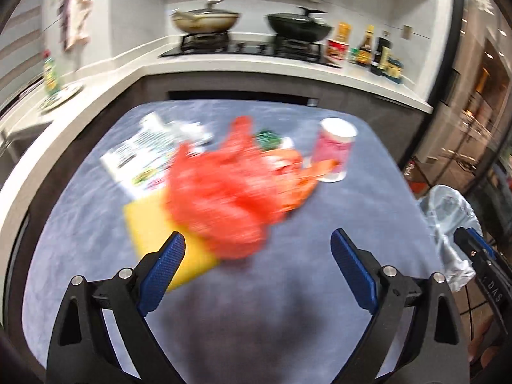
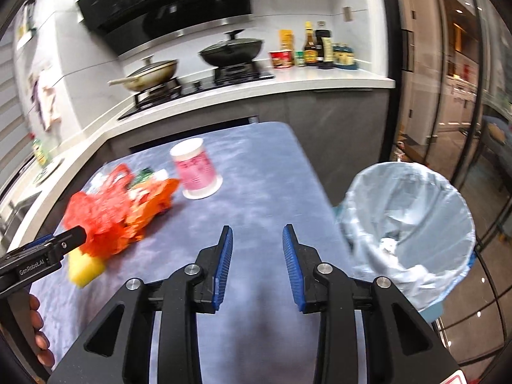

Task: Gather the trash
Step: 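Grasp the red plastic bag with the right tool while the left tool grasps the yellow sponge, then carry bag and sponge to the bin and release them inside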

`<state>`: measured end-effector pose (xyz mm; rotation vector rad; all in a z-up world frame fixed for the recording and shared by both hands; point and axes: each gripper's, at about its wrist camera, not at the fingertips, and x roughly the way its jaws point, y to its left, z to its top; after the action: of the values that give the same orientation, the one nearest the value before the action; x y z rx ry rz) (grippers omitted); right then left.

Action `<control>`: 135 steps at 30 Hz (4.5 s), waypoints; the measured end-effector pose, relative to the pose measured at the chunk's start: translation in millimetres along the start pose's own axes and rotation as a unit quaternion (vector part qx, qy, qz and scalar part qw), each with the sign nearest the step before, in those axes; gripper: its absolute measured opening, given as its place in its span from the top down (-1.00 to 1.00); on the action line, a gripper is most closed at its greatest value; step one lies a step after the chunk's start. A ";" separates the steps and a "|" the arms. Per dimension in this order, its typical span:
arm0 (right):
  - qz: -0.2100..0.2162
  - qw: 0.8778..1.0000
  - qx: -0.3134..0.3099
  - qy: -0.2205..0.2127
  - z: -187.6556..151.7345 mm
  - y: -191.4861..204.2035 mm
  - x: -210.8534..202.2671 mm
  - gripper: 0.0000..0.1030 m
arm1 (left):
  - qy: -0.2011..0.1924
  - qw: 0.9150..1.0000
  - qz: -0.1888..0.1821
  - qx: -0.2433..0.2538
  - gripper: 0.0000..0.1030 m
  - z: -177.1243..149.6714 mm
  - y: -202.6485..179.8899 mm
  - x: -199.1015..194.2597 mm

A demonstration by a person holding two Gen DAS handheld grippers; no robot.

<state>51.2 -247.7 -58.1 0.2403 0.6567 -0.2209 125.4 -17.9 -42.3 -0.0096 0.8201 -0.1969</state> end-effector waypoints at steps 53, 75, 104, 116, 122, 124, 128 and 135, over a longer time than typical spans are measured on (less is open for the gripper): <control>0.076 0.994 -0.076 -0.013 18.5 112.4 10.0 0.88 | 0.084 0.992 0.040 -0.084 -0.87 -11.0 93.5 62.4; 0.061 0.998 -0.025 0.015 -2.4 67.1 14.7 0.87 | 0.105 0.987 0.024 -0.117 -0.47 -26.0 86.1 81.1; -0.103 0.986 0.123 -0.045 18.5 -169.9 -34.3 0.86 | 0.001 0.961 -0.231 0.155 -0.46 20.9 -182.7 -25.7; -0.124 0.979 0.154 0.051 -11.7 -253.9 24.9 0.74 | 0.096 0.912 -0.322 0.236 -0.46 -4.2 -334.3 53.5; -0.112 0.976 0.185 0.036 -25.3 -271.8 14.8 0.06 | 0.139 0.898 -0.327 0.260 -0.55 -17.2 -371.5 92.7; -0.113 0.976 0.186 0.029 -27.5 -273.1 9.1 0.03 | 0.143 0.900 -0.319 0.260 -0.62 -20.8 -376.1 100.7; -0.109 0.974 0.197 0.005 -29.6 -273.4 -9.8 -0.07 | 0.129 0.909 -0.306 0.251 -0.77 -13.2 -378.2 99.1; -0.090 0.978 0.188 -0.020 -19.9 -254.4 -26.6 -0.07 | 0.096 0.930 -0.286 0.208 -0.81 0.8 -338.9 82.7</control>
<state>-51.2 -480.0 -94.8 0.5402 0.5928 -0.5240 123.2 -365.4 -73.1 0.1753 0.9411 -0.9343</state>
